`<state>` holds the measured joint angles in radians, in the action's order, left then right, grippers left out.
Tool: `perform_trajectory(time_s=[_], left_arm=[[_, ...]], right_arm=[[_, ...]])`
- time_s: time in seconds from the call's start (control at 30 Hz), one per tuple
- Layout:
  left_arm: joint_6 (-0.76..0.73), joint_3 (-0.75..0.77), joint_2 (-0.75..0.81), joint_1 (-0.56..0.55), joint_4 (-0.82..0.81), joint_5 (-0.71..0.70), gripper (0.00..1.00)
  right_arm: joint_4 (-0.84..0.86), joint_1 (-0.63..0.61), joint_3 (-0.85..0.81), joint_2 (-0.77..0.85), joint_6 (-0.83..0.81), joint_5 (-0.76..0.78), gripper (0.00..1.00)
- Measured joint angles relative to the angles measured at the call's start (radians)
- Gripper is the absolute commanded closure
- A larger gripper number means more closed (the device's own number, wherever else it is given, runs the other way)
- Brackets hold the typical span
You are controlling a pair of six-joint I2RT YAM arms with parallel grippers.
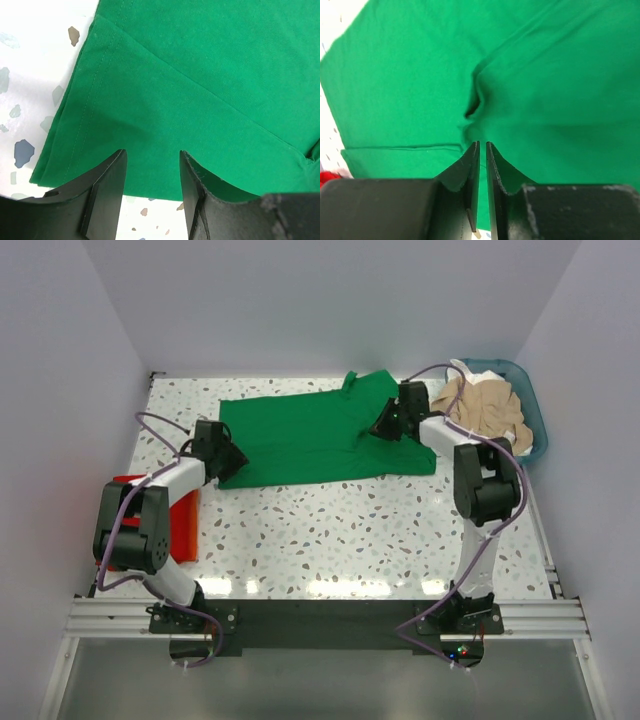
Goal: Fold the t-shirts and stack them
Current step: Fold the tshirt
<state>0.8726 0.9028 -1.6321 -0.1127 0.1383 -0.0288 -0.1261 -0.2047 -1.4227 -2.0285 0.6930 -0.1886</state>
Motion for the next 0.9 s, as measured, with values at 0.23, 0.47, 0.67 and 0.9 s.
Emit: perform_trajectory(time_s=[0.23, 0.47, 0.67, 0.9], left_arm=[[0.0, 0.0, -0.01, 0.0, -0.003, 0.003, 0.49], [0.0, 0.0, -0.011, 0.0, -0.003, 0.004, 0.49], [0.001, 0.0, -0.02, 0.0, -0.005, 0.012, 0.49], [0.006, 0.0, -0.024, 0.0, -0.02, 0.014, 0.51]], right_arm=[[-0.06, -0.063, -0.208, -0.18, -0.023, 0.003, 0.84], [-0.116, -0.068, -0.372, -0.315, -0.025, -0.022, 0.73], [-0.146, -0.068, -0.396, -0.314, -0.046, -0.032, 0.54], [-0.196, -0.062, -0.367, -0.211, -0.087, -0.005, 0.5]])
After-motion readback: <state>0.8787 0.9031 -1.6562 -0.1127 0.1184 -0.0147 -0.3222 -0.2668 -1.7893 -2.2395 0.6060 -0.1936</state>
